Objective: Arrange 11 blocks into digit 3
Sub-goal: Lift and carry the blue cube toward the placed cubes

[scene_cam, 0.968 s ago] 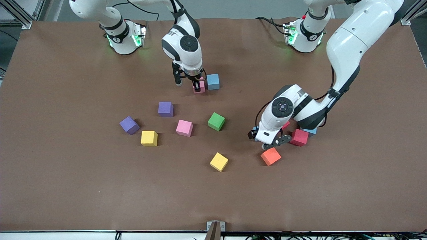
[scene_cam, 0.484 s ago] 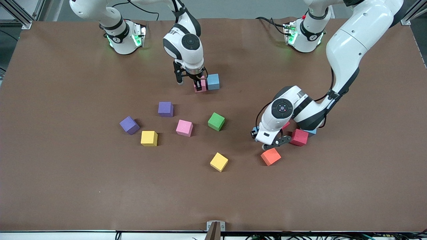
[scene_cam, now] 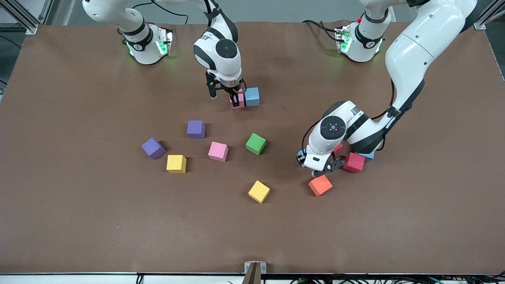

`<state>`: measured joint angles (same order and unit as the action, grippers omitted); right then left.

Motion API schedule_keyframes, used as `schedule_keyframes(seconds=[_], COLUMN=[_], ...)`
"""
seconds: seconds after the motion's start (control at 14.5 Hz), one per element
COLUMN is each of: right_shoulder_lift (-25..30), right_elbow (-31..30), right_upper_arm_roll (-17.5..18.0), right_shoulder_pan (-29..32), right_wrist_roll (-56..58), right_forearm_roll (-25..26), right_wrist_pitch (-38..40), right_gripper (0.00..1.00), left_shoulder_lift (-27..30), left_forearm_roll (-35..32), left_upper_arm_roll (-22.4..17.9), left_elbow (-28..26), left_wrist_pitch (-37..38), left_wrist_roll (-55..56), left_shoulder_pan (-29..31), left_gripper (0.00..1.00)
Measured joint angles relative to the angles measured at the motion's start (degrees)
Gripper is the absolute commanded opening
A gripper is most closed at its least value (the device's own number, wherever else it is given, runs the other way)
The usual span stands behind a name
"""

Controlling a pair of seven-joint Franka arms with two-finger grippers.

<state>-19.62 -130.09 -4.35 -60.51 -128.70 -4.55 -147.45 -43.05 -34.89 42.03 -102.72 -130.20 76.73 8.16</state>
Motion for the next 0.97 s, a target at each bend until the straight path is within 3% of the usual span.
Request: schedule_keyframes(seconds=[0.48, 0.97], right_shoulder_lift=[-0.24, -0.39], right_elbow=[0.36, 0.54], right_upper_arm_roll=[0.01, 0.0], right_shoulder_pan=[-0.35, -0.78], right_wrist_roll=[-0.01, -0.02], right_forearm_roll=[0.0, 0.0], right_wrist_pitch=[-0.02, -0.04], right_gripper=[0.01, 0.01], left_shoulder_lift=[3.63, 5.35], left_forearm_roll=[-0.25, -0.25], left_upper_arm_roll=[7.22, 12.68], left_elbow=[-7.24, -12.05], left_wrist_pitch=[0.52, 2.17], left_wrist_roll=[22.71, 53.66], left_shoulder_pan=[-0.09, -0.04], left_gripper=[0.3, 0.27])
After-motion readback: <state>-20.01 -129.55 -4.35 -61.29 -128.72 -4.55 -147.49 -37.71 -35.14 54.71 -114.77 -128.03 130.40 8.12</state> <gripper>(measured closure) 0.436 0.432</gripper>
